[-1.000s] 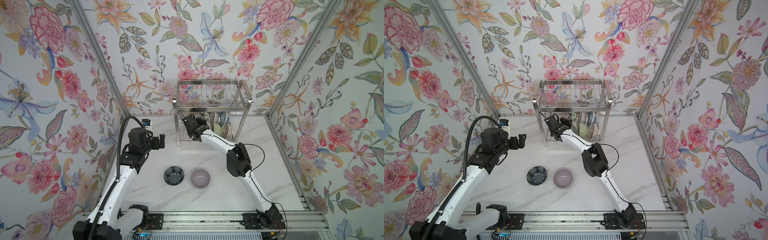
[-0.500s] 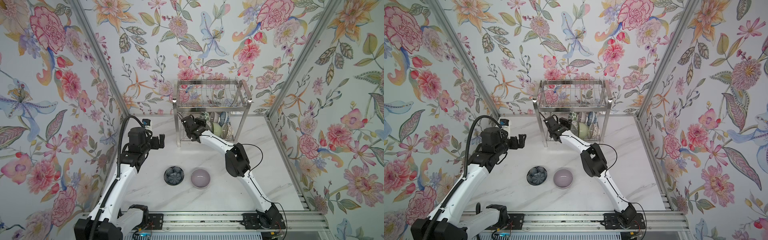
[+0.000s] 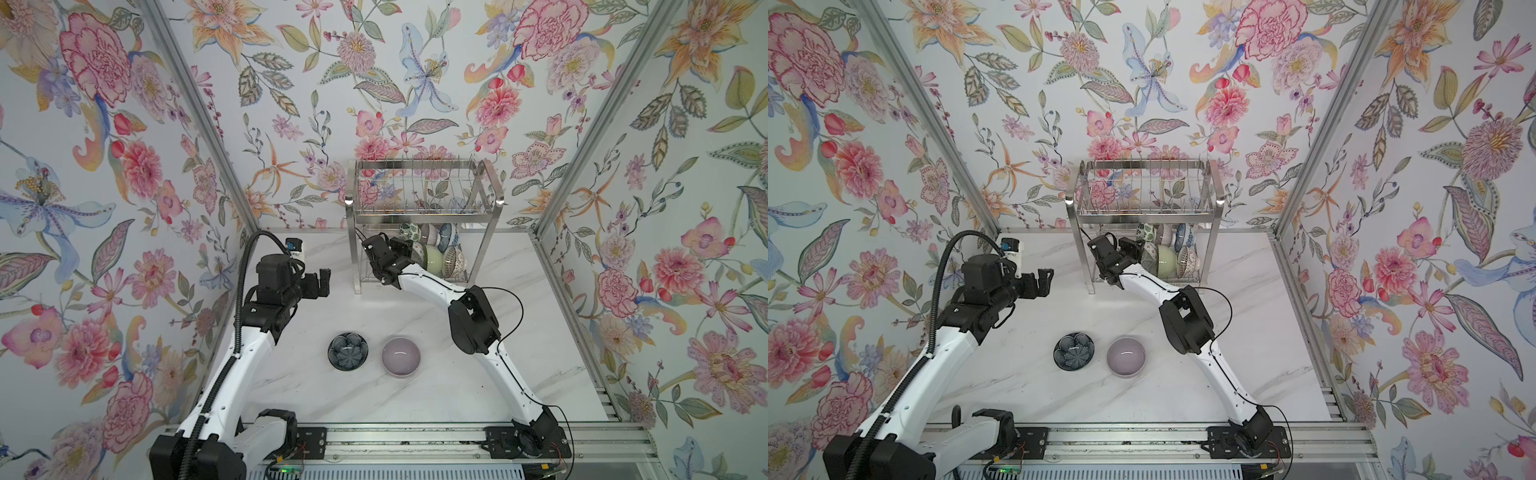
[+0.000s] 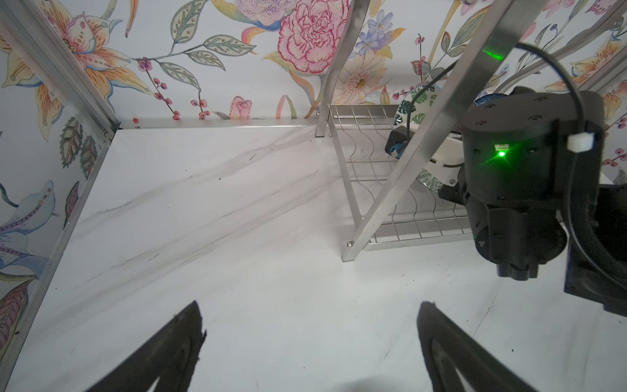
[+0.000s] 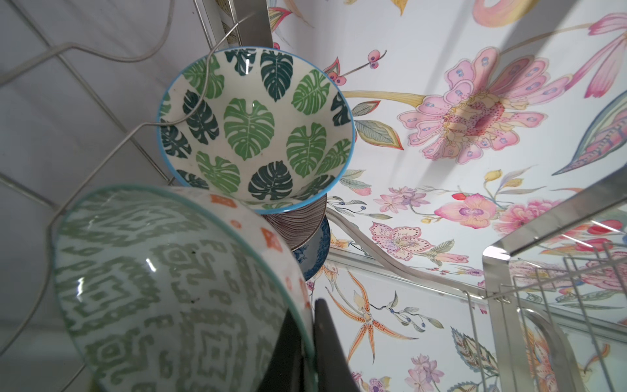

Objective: Load the bowls into the dish rack
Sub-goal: 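Lower the geometric bowl upright beside the green-leaf bowl with the right gripper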

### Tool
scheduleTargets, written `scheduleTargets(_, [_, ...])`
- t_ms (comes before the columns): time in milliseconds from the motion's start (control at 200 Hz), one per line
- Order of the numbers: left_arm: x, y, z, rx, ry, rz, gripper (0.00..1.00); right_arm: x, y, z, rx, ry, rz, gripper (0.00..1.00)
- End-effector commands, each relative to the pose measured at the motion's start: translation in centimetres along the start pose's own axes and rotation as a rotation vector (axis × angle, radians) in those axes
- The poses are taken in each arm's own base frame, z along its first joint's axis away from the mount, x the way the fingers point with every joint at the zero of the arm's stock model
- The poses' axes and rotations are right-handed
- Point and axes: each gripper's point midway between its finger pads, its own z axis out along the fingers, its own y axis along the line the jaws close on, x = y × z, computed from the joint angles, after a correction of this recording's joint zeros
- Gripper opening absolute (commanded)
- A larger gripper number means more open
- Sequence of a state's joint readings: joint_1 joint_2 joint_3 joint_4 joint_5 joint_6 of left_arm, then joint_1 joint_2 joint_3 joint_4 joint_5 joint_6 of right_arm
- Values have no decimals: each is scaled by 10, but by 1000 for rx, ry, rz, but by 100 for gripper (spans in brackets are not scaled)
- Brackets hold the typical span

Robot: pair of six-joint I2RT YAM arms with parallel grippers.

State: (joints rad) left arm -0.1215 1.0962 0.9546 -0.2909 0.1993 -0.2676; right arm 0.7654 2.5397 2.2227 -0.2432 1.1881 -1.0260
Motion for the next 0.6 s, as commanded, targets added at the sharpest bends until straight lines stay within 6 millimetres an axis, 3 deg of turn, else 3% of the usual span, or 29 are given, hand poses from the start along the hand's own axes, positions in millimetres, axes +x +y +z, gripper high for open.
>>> scheduleTargets(0, [-4,1,-1,8,-14,18,99,-4,16,0,-10,-13,-21,0])
scheduleTargets(155, [-3,3,-5,5,-19,17,99,-3,19,-1,-8,-7,-27,0])
scheduleTargets(595, [-1,3,-12,10,-32,5,99,0,6,-5,2,-5,-1,4])
